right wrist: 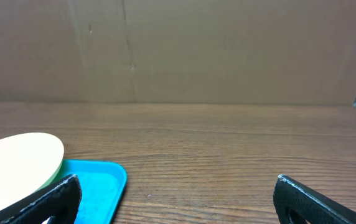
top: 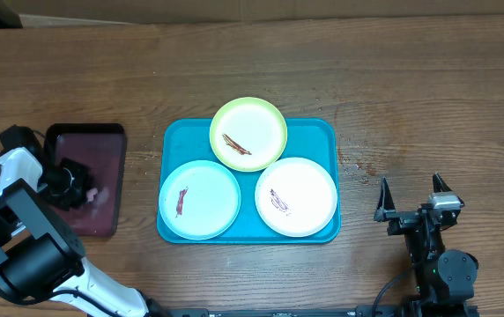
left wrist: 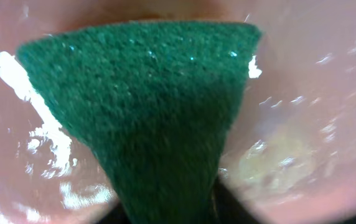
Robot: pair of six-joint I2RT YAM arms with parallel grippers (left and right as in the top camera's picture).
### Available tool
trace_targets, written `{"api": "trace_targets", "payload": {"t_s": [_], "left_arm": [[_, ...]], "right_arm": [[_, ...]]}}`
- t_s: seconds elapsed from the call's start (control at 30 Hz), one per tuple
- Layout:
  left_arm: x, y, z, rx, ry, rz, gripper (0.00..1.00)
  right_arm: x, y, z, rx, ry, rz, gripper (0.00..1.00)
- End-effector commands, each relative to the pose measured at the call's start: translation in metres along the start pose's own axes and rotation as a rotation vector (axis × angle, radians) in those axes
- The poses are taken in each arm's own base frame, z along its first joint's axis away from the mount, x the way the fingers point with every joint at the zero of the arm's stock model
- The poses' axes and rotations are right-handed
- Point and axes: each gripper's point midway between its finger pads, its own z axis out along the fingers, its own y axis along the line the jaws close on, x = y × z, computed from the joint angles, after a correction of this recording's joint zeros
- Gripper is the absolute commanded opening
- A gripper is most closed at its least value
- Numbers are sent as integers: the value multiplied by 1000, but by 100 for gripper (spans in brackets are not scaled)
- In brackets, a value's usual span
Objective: Clean dirty plates on tray and stack at the side
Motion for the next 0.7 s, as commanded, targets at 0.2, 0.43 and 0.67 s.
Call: {"api": "trace_targets", "payload": {"t_s": [0.2, 0.43, 0.67], "left_arm": [[-36, 29, 19, -177, -180, -3, 100], [-50, 26, 17, -176, -241, -5, 100], [-49, 27, 17, -177, -239, -5, 5]], "right_arm": [[2, -1, 0, 5, -3, 0, 100], [2, -1, 0, 5, -3, 0, 100], [2, -1, 0, 5, -3, 0, 100]]}}
